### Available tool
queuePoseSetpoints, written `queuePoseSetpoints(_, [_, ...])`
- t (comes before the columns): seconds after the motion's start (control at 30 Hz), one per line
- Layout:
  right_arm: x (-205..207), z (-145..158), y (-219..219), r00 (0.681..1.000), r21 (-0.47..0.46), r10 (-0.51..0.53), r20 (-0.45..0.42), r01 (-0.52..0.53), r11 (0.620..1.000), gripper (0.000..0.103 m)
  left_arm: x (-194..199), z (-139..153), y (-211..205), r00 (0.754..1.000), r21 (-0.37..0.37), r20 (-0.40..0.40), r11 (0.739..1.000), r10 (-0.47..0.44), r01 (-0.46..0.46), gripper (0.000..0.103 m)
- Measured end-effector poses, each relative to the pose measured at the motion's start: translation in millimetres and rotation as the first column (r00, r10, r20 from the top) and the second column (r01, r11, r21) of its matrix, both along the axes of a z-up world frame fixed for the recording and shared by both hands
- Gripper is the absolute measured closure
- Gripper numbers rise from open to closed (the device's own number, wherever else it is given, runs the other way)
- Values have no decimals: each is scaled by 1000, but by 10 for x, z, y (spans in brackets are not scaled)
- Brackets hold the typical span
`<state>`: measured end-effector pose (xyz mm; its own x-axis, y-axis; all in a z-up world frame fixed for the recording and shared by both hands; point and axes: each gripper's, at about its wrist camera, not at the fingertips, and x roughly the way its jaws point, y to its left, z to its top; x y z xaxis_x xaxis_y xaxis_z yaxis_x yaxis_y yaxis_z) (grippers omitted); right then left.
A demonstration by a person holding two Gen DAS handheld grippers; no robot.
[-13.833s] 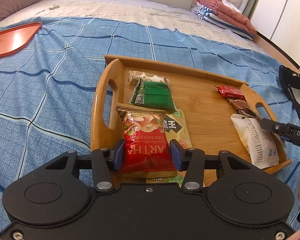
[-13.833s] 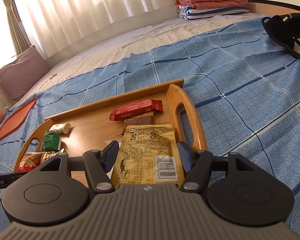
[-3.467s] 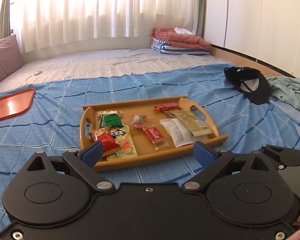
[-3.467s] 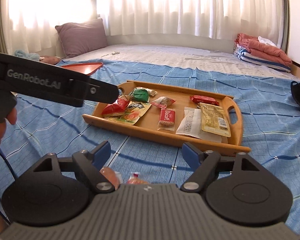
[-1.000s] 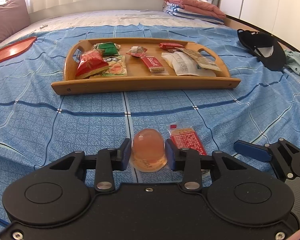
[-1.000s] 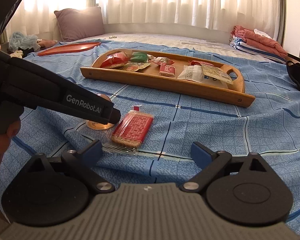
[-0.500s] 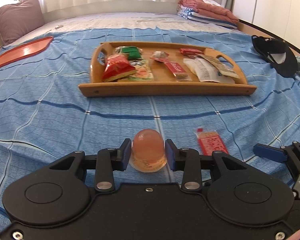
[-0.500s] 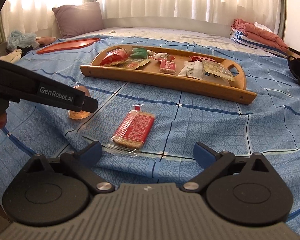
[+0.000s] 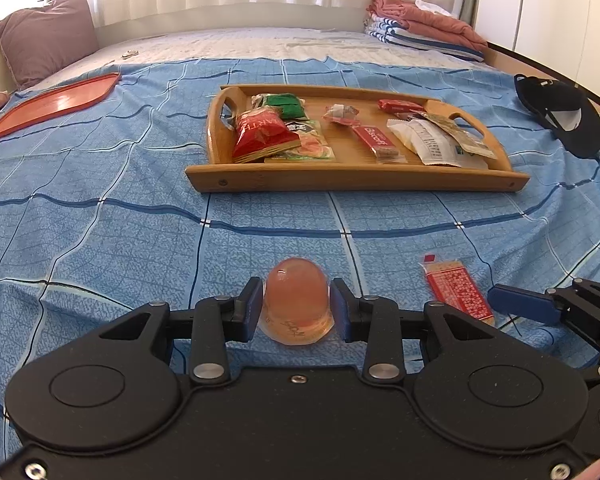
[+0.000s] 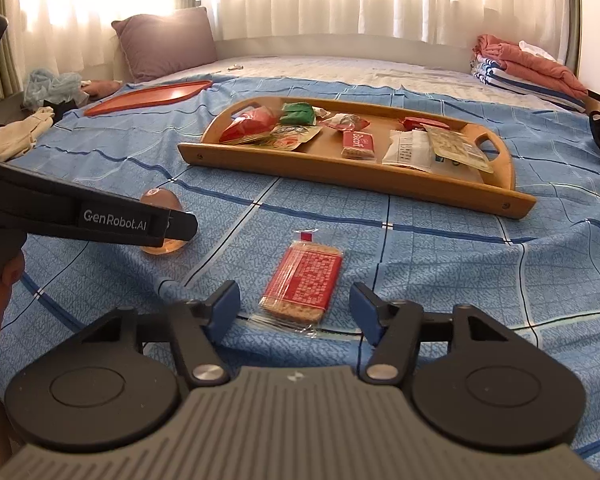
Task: Organize snacks
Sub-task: 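Lift the jelly cup with the left gripper while the right gripper grasps the red wafer packet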
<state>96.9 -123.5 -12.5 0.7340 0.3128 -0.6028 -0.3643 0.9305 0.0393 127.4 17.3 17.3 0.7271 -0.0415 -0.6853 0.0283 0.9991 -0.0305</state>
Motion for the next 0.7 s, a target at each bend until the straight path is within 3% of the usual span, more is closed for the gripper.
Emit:
queuePoseSetpoints(0.17, [71,-17,27,1000,34,-13,-19,14,999,32,-2,-14,2,1000,-4,0,1000,7,-7,68])
queuePoseSetpoints(0.37, [100,5,38,999,51,-35,-9,35,998,62,-20,-1,23,1000,2,9,1000,4,-4,68])
queuePoseSetpoints(0.6, [152,129,-135,997,131,-78,-12,79,988,61,10,35,76,1000,-8,18,1000,16,-16,68])
queuePoseSetpoints(0.7, [173,195,-184,996,139,-86,-2,86,987,67,20,47,77,1000,-10,22,1000,16,-16,68])
